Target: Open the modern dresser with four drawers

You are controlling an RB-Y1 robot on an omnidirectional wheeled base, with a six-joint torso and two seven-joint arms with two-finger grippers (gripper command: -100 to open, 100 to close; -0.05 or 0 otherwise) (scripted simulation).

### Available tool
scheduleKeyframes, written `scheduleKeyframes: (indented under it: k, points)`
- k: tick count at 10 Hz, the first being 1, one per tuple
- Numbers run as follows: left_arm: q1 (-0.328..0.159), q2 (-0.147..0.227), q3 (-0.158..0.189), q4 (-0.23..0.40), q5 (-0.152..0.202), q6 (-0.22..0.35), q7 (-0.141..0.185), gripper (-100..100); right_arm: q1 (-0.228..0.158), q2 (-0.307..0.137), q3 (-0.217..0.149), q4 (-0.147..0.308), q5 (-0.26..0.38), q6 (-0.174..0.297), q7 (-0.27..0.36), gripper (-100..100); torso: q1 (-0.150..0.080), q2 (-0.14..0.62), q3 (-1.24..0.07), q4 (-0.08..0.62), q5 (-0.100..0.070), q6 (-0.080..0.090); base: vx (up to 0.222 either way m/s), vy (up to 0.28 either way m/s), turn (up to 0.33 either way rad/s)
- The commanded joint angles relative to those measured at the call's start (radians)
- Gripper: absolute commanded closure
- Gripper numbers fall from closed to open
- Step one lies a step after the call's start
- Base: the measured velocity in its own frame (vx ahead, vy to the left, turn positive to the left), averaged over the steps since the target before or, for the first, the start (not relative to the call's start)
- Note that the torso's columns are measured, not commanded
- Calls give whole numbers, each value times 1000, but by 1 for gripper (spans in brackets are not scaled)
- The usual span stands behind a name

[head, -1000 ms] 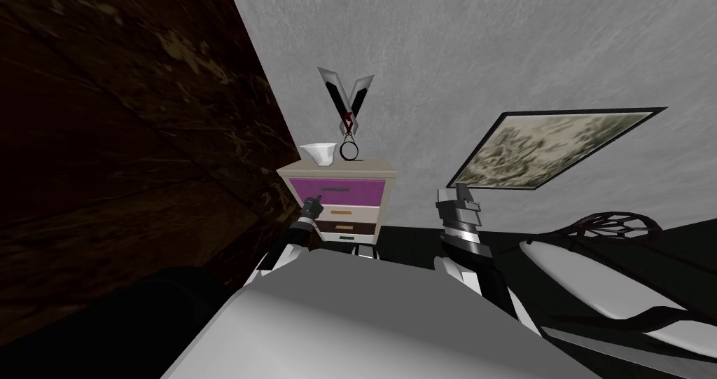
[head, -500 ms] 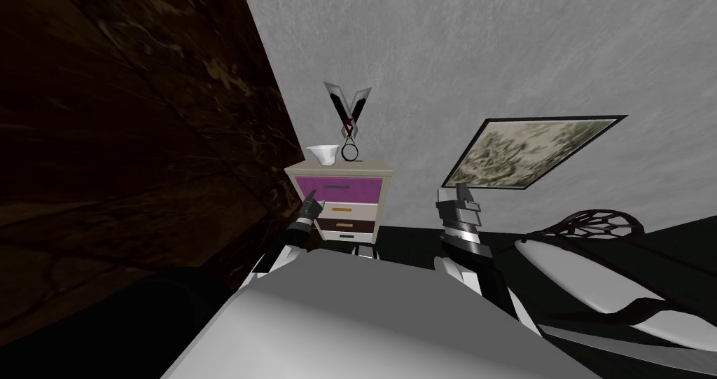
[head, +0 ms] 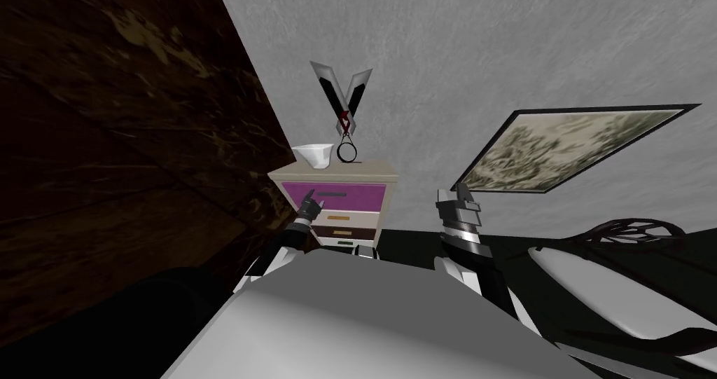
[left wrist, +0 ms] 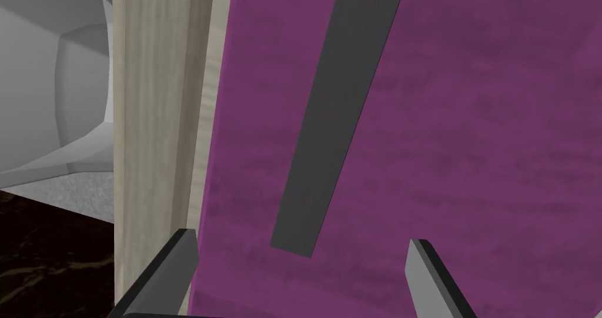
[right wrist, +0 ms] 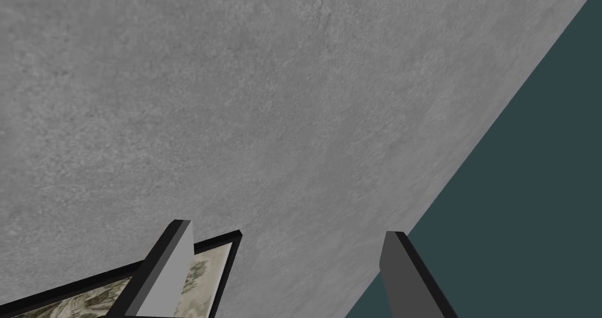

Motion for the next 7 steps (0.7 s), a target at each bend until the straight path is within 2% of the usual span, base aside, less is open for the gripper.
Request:
scheduleKeyframes:
  k: [1, 2, 5, 6, 7]
  points:
    - [1, 0, 0, -3, 0, 2, 1, 100, 0, 0, 0, 0, 0, 0, 0, 0, -1, 0, 0, 0, 0, 0, 12, 2, 1]
    - [17, 6, -2, -16, 5, -2, 2, 100, 0, 0, 0, 0, 0, 0, 0, 0, -1, 1, 0, 0, 0, 0, -117, -24, 41]
    - [37, 14, -5, -33, 10, -6, 4, 100, -1, 0, 0, 0, 0, 0, 0, 0, 0, 1, 0, 0, 0, 0, -203, -16, 13]
    - [31, 12, -4, -28, 8, -6, 3, 100, -1, 0, 0, 0, 0, 0, 0, 0, 0, -3, -2, -1, 0, 0, -88, -5, 3]
    - [25, 9, -3, -17, 8, -3, 4, -100, 0, 0, 0, 0, 0, 0, 0, 0, 0, -9, -6, -3, 0, 0, 67, 17, -34]
